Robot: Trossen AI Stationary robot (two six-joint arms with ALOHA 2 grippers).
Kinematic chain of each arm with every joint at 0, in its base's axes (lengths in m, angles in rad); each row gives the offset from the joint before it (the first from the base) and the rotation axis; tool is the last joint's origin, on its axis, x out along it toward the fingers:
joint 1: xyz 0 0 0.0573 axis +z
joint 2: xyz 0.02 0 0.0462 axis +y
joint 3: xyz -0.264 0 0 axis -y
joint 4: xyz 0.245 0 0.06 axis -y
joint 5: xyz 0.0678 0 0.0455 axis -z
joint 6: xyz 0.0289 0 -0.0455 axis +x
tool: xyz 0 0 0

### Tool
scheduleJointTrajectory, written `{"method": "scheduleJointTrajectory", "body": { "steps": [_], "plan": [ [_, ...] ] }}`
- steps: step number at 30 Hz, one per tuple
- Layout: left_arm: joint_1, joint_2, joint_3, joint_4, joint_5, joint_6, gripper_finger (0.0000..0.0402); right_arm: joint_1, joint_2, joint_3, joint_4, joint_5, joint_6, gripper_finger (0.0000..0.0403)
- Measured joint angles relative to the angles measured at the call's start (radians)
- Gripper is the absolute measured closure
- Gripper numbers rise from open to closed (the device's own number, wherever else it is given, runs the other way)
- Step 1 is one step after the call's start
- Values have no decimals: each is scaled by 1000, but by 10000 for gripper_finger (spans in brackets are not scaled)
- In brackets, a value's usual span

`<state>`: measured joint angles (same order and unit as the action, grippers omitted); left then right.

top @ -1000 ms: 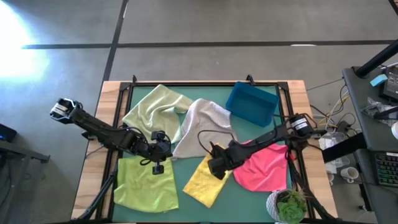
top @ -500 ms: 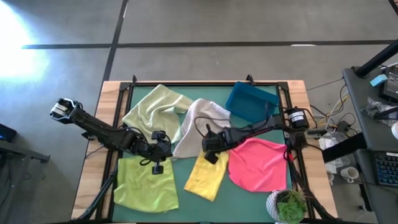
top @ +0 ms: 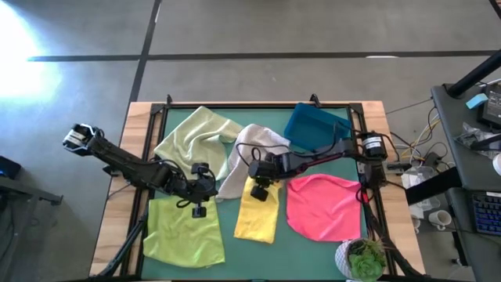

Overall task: Fold microfiber towels
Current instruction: Fold the yellow microfiber cloth

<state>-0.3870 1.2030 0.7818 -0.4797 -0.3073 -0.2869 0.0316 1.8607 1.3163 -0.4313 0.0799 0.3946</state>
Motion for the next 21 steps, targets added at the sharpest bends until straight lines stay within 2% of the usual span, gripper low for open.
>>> {"method": "scheduleJointTrajectory", "body": {
  "steps": [7,14,17,21],
  "plan": [
    [1,0,0,1,0,14,400,81,-88,65,-144,55,-2,394],
    [1,3,0,5,-1,20,396,231,-221,62,-245,157,82,394],
    [1,12,0,26,-1,68,376,323,-251,55,-252,198,130,394],
    [1,33,2,107,1,87,330,447,-258,55,-247,271,221,394]
  ]
}}
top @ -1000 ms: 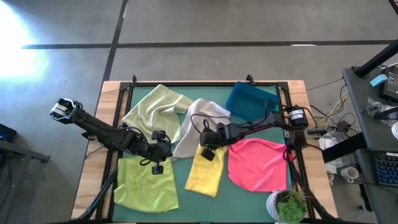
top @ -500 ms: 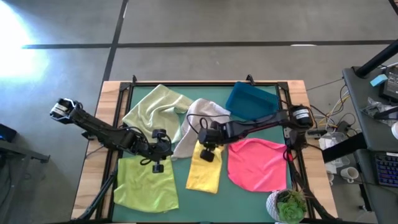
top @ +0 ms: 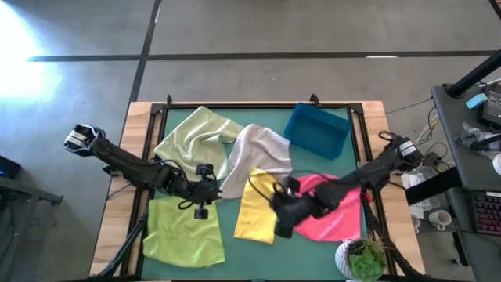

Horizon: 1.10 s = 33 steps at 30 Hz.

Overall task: Fold microfiber towels
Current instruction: Fold the yellow microfiber cloth

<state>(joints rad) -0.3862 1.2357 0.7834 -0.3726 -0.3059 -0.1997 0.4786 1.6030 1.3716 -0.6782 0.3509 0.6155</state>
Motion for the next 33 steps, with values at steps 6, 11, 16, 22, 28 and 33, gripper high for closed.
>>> {"method": "scheduleJointTrajectory", "body": {
  "steps": [6,11,16,22,28,33],
  "plan": [
    [-8,49,5,141,186,7,274,140,47,-2,3,16,90,388],
    [-58,126,21,186,248,7,270,190,97,-2,26,17,144,358],
    [-113,243,78,185,248,7,270,214,155,-2,113,16,88,314],
    [-139,381,157,183,248,7,270,217,225,-2,208,18,-76,270],
    [-154,475,224,186,221,7,270,215,287,-2,215,20,-135,255],
    [-154,541,277,188,218,34,270,215,327,-2,229,53,-143,253]
  ]
}}
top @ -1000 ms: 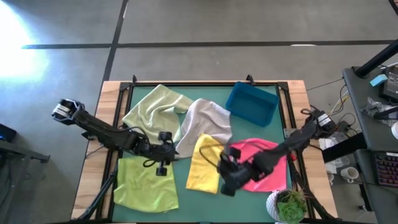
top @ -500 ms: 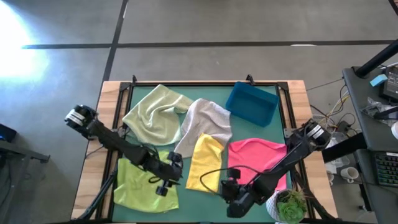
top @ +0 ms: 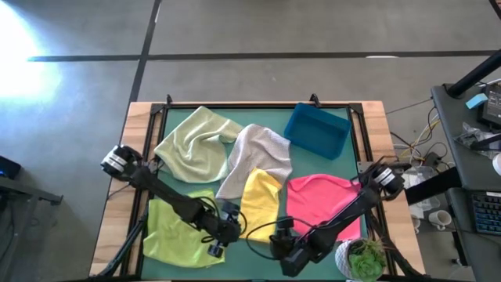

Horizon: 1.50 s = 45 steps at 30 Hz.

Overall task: Fold microfiber towels
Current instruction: Fold the yellow microfiber cloth

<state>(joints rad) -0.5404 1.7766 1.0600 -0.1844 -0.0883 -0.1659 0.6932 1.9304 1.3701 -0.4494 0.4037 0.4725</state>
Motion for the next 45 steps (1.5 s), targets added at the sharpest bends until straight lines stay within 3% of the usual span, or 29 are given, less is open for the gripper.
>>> {"method": "scheduleJointTrajectory", "body": {
  "steps": [18,32,41,45],
  "plan": [
    [0,43,-24,-7,-48,-4,270,-24,48,0,27,46,-2,252],
    [2,86,-53,102,-42,42,270,-64,70,1,47,-6,-11,254],
    [2,119,-49,107,-87,38,271,-64,78,16,41,-26,0,278],
    [10,120,-49,110,-115,38,294,-69,78,16,40,-30,1,301]
  ]
}}
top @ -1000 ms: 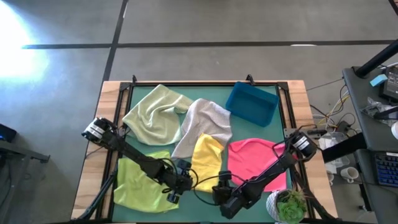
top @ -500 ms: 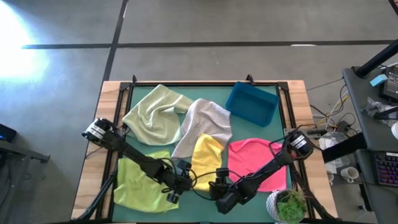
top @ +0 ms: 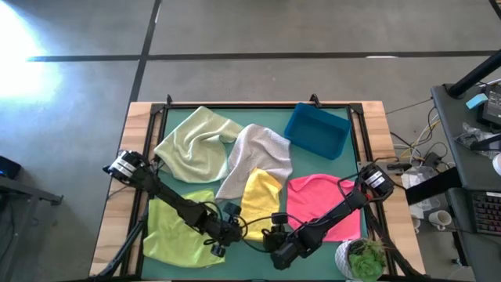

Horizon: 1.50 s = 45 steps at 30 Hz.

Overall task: Fold microfiber towels
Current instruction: Fold the yellow microfiber cloth

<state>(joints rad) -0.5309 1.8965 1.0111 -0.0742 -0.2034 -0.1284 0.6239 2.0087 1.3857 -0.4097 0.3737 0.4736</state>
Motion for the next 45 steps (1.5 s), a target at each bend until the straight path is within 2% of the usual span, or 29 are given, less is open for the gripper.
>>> {"method": "scheduleJointTrajectory", "body": {
  "steps": [6,8,10,16,27,32,36,40,45],
  "plan": [
    [6,2,-2,8,-47,3,382,-2,0,1,1,-8,49,356],
    [7,2,-3,13,-50,3,394,-2,0,1,1,-17,76,375],
    [7,2,3,10,-49,3,394,-2,-2,1,0,-18,108,389],
    [6,-39,19,-22,6,-63,399,14,-35,17,-12,-35,184,393],
    [-35,-181,92,-206,171,-184,400,41,-56,193,-108,-44,250,394],
    [-80,-233,121,-232,221,-290,400,49,-56,250,-133,-114,305,394],
    [-110,-263,135,-219,225,-366,400,67,-56,270,-127,-131,372,394],
    [-120,-257,141,-222,205,-370,400,79,-56,264,-131,-114,441,394],
    [-107,-220,140,-233,59,-362,400,80,-56,238,-218,-54,541,394]
  ]
}}
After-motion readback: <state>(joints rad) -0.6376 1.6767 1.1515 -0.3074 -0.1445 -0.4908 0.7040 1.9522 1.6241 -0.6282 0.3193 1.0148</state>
